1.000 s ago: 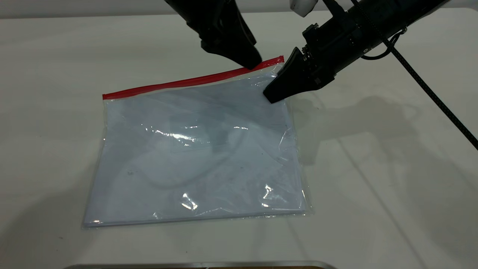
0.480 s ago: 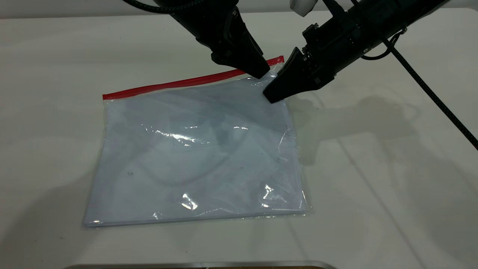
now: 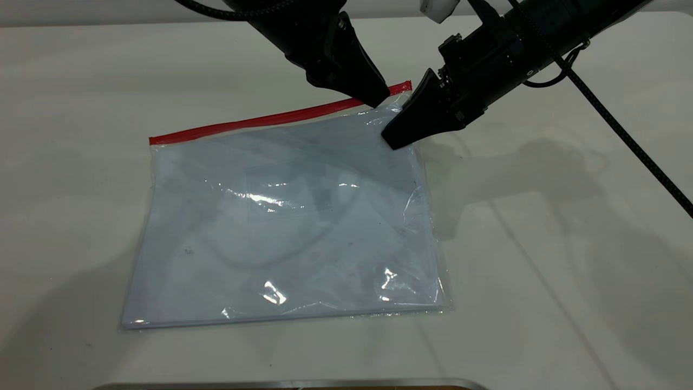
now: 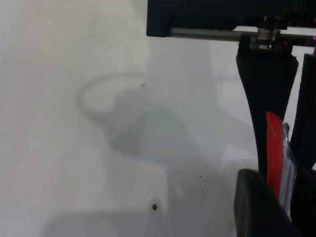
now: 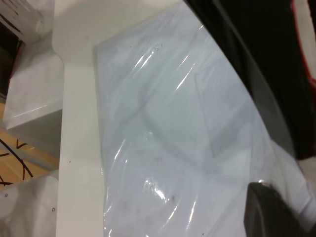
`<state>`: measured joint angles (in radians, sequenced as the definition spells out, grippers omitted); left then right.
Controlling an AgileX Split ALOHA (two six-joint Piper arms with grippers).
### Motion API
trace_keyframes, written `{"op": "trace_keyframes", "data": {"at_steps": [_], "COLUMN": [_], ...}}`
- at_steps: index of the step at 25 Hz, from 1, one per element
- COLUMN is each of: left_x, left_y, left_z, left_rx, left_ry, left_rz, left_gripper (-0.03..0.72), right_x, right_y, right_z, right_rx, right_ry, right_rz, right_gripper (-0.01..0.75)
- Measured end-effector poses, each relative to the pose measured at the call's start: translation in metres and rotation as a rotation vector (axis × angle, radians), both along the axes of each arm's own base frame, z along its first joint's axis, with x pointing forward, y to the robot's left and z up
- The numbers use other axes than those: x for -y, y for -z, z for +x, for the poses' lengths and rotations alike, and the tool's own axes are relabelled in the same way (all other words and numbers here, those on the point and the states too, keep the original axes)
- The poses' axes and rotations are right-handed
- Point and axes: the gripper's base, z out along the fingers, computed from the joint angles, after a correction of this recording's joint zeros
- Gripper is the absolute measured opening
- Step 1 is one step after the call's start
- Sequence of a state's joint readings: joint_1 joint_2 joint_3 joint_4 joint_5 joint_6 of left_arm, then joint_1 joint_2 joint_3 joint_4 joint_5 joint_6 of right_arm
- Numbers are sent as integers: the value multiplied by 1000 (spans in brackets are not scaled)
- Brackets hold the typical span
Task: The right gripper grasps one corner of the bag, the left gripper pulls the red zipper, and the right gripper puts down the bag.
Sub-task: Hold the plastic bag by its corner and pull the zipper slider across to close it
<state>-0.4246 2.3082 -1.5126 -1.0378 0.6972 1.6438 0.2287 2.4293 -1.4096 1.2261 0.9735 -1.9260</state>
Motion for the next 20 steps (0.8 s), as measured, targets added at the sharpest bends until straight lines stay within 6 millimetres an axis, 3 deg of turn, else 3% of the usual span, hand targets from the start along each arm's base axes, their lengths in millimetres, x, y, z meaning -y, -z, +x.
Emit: {"op": "trace_keyframes", "data": {"at_steps": [11,18,20], "left_x": [0,-1,-1], "left_y": [0,1,1], "left_z": [0,0,0], "left_rx": [1,7,7], "left_ry": [1,10,11], "left_rz": [0,9,10], "left_gripper": [228,63,45], "right_x": [0,0,0], "right_y": [0,0,0], "right_z": [0,0,0], "right_rx": [-10,-16,-19], "right_ry": [8,9,12], "right_rz": [-1,-1,-1], "right_gripper": [33,33,33]}}
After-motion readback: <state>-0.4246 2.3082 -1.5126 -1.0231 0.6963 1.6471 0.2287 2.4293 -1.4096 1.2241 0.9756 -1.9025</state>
